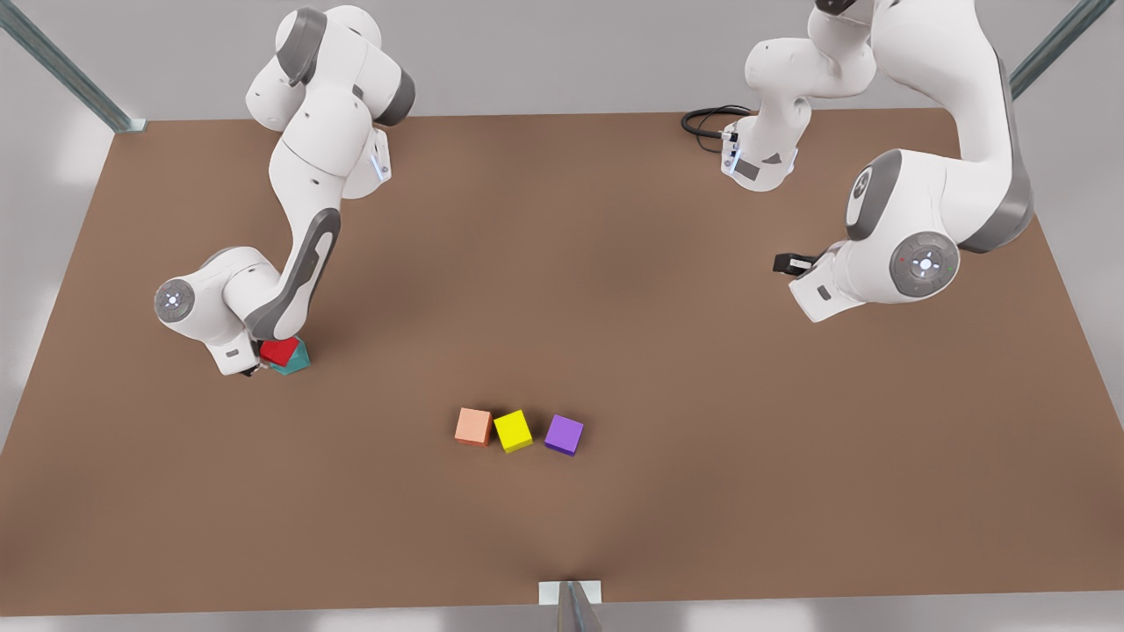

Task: Pick up red wooden cube and pass to hand red wooden cube and place in blue wooden cube

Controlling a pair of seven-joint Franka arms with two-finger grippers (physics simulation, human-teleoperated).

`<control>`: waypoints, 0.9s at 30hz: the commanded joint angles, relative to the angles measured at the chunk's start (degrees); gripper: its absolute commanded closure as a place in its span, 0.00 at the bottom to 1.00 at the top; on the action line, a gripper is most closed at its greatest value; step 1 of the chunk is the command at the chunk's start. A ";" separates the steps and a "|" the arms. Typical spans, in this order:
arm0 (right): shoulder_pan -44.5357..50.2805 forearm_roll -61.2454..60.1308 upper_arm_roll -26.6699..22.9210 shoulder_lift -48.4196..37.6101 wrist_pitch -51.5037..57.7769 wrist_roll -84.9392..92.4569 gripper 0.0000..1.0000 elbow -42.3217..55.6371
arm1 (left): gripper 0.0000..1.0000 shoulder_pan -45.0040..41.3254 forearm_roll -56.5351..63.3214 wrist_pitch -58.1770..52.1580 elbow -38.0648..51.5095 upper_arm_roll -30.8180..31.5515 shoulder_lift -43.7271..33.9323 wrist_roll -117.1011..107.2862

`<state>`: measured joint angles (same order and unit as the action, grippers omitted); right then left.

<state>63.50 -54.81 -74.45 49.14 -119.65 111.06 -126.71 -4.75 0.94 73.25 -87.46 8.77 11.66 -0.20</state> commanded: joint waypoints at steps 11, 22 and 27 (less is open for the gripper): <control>3.65 -0.03 -7.81 0.16 14.44 1.17 0.00 2.08 | 0.00 0.88 -1.20 0.23 -0.34 0.02 0.74 -1.12; -7.59 -3.54 -5.72 0.78 30.53 -24.73 0.00 28.17 | 0.00 0.62 -1.20 -0.13 -0.34 0.11 0.65 -1.38; -19.29 -5.75 5.90 3.41 43.26 -66.49 0.00 38.81 | 0.00 0.44 -1.20 -0.04 -0.34 0.11 0.74 -1.38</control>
<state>45.34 -59.73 -69.65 51.94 -87.78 94.49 -89.24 -4.31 -0.28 73.25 -87.84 8.85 12.44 -1.22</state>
